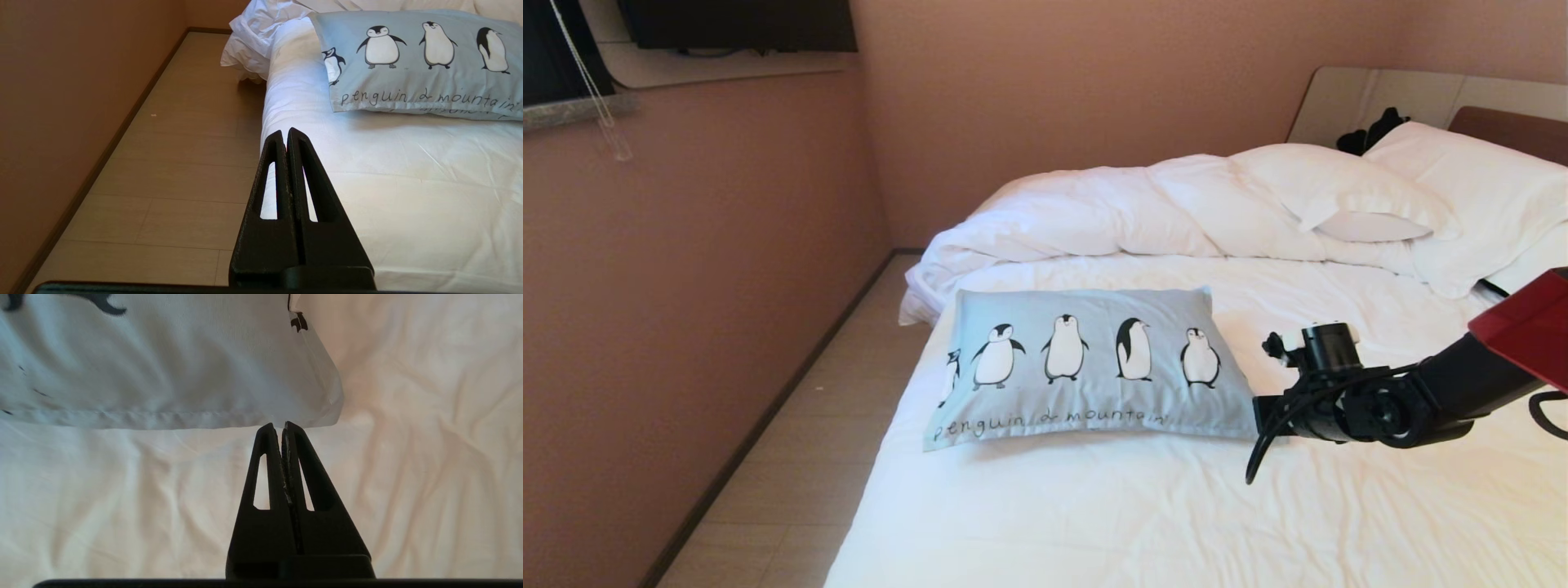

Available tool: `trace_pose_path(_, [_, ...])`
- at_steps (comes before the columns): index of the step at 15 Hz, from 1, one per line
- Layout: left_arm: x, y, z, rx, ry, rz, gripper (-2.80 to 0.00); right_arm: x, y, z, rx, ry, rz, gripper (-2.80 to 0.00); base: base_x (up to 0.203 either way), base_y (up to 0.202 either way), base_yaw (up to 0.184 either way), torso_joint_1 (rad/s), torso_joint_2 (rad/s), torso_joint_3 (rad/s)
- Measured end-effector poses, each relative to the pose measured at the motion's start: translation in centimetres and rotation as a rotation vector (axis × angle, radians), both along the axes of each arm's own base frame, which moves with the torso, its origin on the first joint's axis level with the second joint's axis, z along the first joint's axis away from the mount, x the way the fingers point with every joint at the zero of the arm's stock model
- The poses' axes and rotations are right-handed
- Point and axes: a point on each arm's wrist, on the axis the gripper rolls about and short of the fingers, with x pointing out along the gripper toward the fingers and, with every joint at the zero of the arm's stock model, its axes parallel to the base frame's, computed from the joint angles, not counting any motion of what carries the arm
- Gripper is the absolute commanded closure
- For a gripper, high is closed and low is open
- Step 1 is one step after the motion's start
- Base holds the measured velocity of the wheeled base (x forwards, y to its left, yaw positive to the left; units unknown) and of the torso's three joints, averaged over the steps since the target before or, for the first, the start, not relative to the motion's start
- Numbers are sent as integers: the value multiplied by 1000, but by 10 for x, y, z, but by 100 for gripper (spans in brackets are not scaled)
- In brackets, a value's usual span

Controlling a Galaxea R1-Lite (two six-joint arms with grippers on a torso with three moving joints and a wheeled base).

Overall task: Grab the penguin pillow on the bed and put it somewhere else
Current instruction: Pick up the pillow

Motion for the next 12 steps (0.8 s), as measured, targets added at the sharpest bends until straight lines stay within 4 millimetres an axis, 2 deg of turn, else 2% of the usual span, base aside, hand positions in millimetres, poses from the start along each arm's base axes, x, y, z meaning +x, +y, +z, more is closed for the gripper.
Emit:
trace_pose_path(7, [0, 0, 0, 0, 0, 0, 0, -3, -3, -26, -234, 90, 22, 0, 0, 0, 0, 0, 0, 0])
trace_pose_path(8, [0, 0, 0, 0, 0, -1, 0, -3, -2, -29, -256, 98, 28, -93, 0, 0, 0, 0, 0, 0])
trace_pose_path(9, [0, 0, 0, 0, 0, -1, 0, -2, -1, -30, -278, 101, 36, -280, 0, 0, 0, 0, 0, 0])
trace_pose_path(12, [0, 0, 0, 1, 0, 0, 0, 0, 3, -38, -333, 102, 74, -280, 0, 0, 0, 0, 0, 0])
